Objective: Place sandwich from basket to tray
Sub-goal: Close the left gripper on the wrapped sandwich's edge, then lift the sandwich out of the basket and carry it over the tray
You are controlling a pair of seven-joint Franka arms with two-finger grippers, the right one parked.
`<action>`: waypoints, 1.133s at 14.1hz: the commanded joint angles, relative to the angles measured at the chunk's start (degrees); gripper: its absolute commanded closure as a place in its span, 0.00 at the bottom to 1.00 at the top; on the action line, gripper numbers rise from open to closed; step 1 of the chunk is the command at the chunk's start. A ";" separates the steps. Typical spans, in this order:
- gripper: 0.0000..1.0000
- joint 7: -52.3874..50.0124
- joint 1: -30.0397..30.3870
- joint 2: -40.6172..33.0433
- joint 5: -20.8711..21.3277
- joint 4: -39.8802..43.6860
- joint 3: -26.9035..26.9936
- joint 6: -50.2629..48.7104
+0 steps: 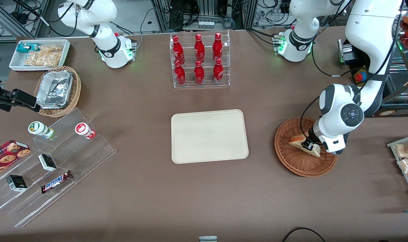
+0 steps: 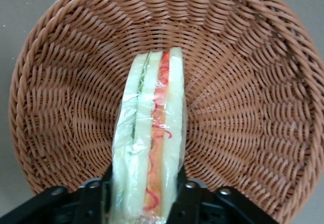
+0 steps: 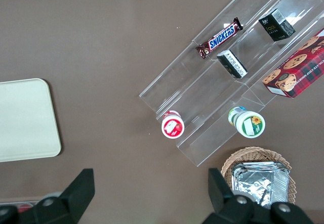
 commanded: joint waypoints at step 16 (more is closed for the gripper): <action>0.88 26.77 -13.57 3.44 1.76 17.82 -13.64 -15.79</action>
